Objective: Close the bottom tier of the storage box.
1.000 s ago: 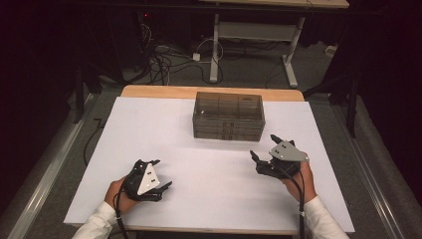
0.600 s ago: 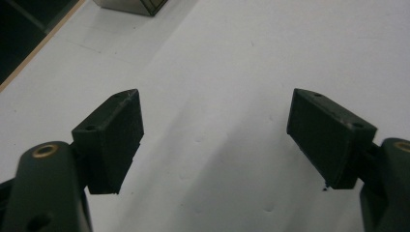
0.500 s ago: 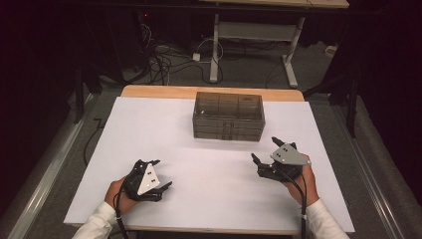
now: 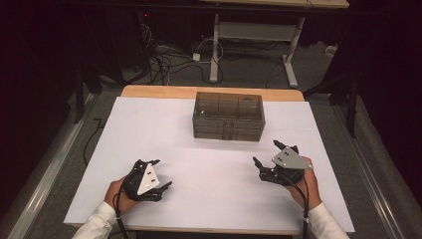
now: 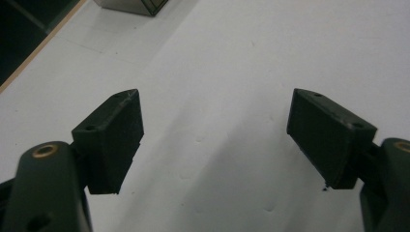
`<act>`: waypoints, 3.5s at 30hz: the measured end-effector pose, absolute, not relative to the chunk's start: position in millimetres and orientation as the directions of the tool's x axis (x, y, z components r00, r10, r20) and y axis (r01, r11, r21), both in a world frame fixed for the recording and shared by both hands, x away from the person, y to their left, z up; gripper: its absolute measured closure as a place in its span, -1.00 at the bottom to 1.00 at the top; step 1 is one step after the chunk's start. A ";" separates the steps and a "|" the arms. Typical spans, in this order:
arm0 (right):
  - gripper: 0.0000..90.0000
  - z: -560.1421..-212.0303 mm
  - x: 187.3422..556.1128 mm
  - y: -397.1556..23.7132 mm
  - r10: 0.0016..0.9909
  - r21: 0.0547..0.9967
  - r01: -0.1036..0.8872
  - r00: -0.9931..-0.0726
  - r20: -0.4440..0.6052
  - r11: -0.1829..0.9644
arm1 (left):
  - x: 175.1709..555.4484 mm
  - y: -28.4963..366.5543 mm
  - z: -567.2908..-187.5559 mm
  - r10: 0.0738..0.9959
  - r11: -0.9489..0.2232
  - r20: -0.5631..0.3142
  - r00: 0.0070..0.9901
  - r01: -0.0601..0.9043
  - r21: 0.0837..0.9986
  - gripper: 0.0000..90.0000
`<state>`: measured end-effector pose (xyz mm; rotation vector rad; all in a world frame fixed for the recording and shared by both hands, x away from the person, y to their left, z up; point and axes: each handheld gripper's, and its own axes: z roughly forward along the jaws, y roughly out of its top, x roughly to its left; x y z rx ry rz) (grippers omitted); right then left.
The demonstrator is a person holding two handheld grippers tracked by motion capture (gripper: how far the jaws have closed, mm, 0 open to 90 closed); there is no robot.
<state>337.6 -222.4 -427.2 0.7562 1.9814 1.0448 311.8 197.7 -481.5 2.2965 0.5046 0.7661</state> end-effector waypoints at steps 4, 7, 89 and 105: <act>-0.58 -427.3 336.9 -222.8 0.770 0.858 0.147 -0.534 -0.350 0.492 | 311.6 197.9 -481.2 0.530 -0.710 0.388 0.754 0.145 0.689 -0.56; -0.59 -428.6 336.1 -222.7 0.768 0.856 0.147 -0.535 -0.353 0.496 | 311.8 198.2 -481.5 0.532 -0.708 0.386 0.754 0.147 0.691 -0.56; -0.63 -472.1 284.8 -290.4 0.825 0.883 0.168 -0.466 -0.321 0.438 | 313.0 192.0 -481.8 0.524 -0.709 0.374 0.765 0.147 0.690 -0.56; -0.63 -470.3 281.4 -283.7 0.819 0.886 0.153 -0.474 -0.323 0.438 | 312.9 191.6 -482.0 0.514 -0.709 0.375 0.771 0.136 0.692 -0.56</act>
